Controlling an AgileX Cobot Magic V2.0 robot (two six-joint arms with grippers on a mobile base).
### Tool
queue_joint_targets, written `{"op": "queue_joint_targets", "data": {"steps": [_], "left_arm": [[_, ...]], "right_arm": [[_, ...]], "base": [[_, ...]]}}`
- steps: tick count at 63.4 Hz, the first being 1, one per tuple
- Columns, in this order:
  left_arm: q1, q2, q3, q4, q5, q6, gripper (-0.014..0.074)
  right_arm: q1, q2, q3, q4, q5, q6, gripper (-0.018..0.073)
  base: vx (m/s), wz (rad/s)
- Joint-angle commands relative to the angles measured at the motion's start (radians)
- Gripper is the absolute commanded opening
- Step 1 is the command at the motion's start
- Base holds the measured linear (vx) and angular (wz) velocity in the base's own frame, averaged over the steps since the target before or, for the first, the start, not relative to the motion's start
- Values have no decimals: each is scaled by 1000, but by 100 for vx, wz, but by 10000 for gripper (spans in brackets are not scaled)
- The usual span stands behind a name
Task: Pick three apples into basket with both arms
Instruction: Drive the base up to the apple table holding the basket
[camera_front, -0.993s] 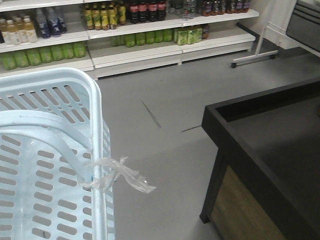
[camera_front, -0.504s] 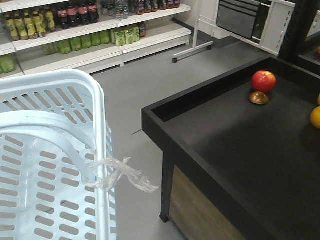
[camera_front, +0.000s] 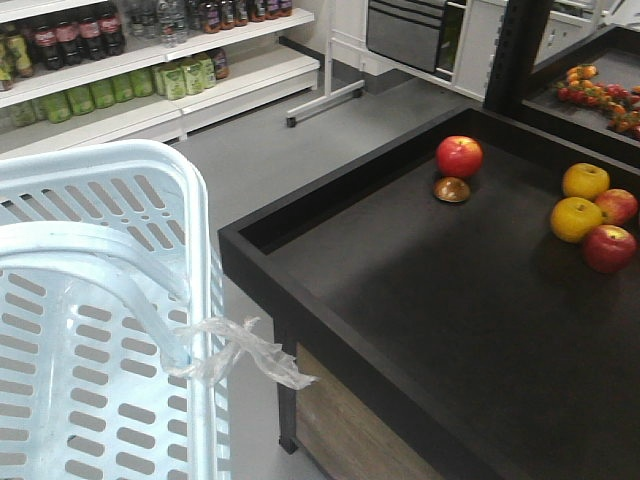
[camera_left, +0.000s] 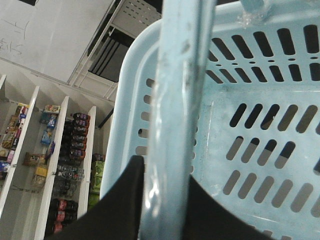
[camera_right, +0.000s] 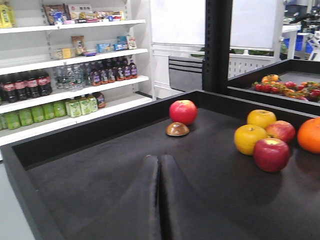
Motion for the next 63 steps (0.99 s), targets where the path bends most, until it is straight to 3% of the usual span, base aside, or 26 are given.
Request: {"op": "queue_joint_targets", "data": {"steps": [1,29,63], "left_arm": [[-3,5,-34,3,-88,-16,-6],[-3,5,-34,3,-88,-16,-6],[-3,5,-34,3,-88,-16,-6]], "right_arm": [[3,-11,13,-6,-80,-7,-9],[3,-11,13,-6,-80,-7,-9],[3,-11,13,-6,-80,-7,-9]], "base": [[3,-23],[3,-30],[4,-51]]}}
